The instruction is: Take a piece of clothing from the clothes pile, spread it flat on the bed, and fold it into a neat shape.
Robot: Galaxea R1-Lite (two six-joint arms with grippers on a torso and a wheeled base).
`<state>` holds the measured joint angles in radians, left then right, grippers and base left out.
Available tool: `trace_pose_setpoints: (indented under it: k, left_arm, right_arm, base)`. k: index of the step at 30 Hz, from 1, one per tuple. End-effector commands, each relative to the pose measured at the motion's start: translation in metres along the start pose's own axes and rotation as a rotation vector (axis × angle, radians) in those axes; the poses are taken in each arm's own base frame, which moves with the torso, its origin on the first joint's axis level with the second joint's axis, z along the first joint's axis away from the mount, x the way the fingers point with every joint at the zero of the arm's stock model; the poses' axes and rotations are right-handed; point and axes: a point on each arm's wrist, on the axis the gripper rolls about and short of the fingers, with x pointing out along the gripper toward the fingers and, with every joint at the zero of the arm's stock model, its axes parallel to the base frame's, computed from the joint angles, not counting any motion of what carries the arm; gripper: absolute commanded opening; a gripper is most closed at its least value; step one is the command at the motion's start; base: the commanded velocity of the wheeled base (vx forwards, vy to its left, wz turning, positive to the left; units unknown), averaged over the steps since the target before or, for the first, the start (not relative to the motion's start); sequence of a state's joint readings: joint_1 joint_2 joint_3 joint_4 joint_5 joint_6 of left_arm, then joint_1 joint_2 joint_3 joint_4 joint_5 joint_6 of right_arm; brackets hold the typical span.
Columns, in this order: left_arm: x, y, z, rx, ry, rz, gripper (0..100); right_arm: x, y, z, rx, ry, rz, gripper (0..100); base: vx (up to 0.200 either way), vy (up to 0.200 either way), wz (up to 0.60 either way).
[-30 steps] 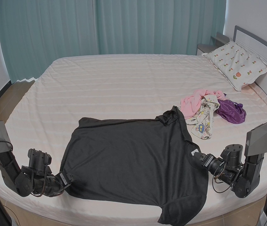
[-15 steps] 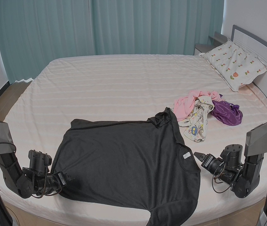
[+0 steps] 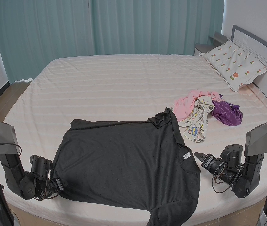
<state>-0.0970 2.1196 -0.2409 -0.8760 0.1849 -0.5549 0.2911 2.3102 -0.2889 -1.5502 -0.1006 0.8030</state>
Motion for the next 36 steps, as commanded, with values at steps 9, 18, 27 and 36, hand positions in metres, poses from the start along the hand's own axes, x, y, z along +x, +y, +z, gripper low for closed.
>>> trace_pose_setpoints:
  k: [9, 18, 27, 36]
  left_arm:
    - [-0.002, 0.017, -0.005, 0.051, 0.008, 0.11, 0]
    - [-0.012, 0.032, -0.016, 0.148, 0.042, 0.191, 0]
    - [-0.013, 0.045, -0.017, 0.197, 0.079, 0.225, 0]
    - [-0.011, 0.045, -0.019, 0.2, 0.088, 0.226, 0]
  right_arm:
    - [0.0, 0.0, 0.0, 0.0, -0.001, -0.001, 100]
    - [-0.003, -0.002, -0.001, -0.004, 0.007, -0.01, 100]
    - [-0.006, -0.005, -0.004, -0.011, 0.038, -0.014, 100]
    - [-0.015, -0.013, -0.027, -0.03, 0.224, 0.015, 100]
  base:
    - [0.0, 0.0, 0.0]
    - [0.0, 0.0, 0.0]
    - [0.0, 0.0, 0.0]
    - [0.0, 0.0, 0.0]
